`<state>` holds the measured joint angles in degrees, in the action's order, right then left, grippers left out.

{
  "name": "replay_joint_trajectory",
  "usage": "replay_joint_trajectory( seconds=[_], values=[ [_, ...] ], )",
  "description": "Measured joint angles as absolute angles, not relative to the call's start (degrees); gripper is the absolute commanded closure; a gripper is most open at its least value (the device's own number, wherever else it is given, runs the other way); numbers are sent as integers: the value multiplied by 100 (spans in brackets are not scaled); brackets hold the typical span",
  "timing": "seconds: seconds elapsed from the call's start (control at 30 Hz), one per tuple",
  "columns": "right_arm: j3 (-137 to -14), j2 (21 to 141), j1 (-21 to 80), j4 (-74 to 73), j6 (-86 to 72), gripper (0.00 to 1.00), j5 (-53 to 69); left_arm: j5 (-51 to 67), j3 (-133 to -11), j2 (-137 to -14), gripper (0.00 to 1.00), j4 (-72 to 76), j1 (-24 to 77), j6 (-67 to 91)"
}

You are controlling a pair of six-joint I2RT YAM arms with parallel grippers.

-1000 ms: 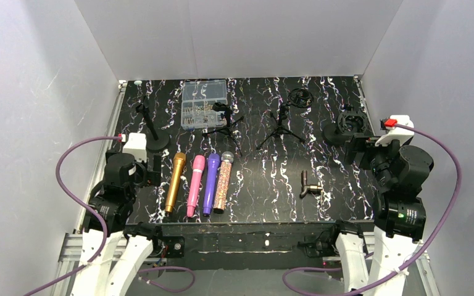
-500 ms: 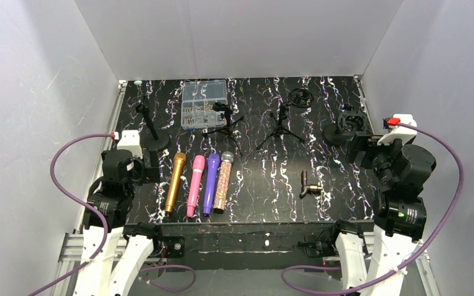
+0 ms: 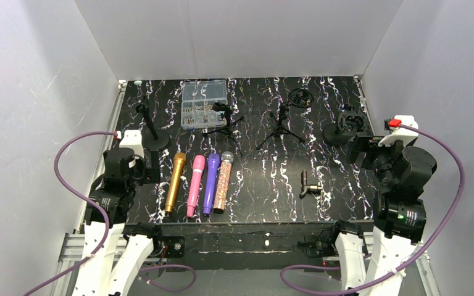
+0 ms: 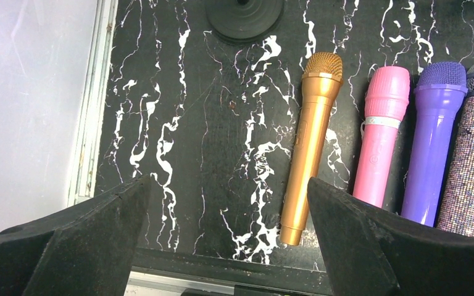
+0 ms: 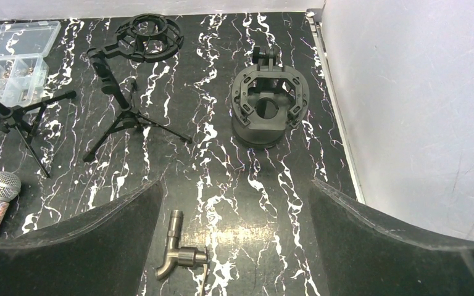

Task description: Remove the microphone from the stand

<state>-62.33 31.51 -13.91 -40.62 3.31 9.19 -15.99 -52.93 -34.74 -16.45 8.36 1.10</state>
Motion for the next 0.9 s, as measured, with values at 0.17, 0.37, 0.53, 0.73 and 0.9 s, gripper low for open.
replay_joint_trajectory(
  seconds=[0.17,0.37,0.53,0.73,0.9],
  values=[
    [-6200,3159,-1391,-4060,331,4,943,-1597,-5293,-3479,1,-1704,836,102],
    [-6165,3146,-1393,-4058,331,4,965,-1584,-5295,-3479,1,-1831,836,93],
    [-6095,3116,-1426,-4062,329,4,1024,-1568,-5295,-3422,1,-1918,836,115],
    [-6095,3098,-1428,-4062,331,4,1129,-1570,-5297,-3260,1,-2036,836,106],
    [-6090,3065,-1428,-4062,331,4,1192,-1573,-5297,-3216,1,-2056,836,102]
  ],
)
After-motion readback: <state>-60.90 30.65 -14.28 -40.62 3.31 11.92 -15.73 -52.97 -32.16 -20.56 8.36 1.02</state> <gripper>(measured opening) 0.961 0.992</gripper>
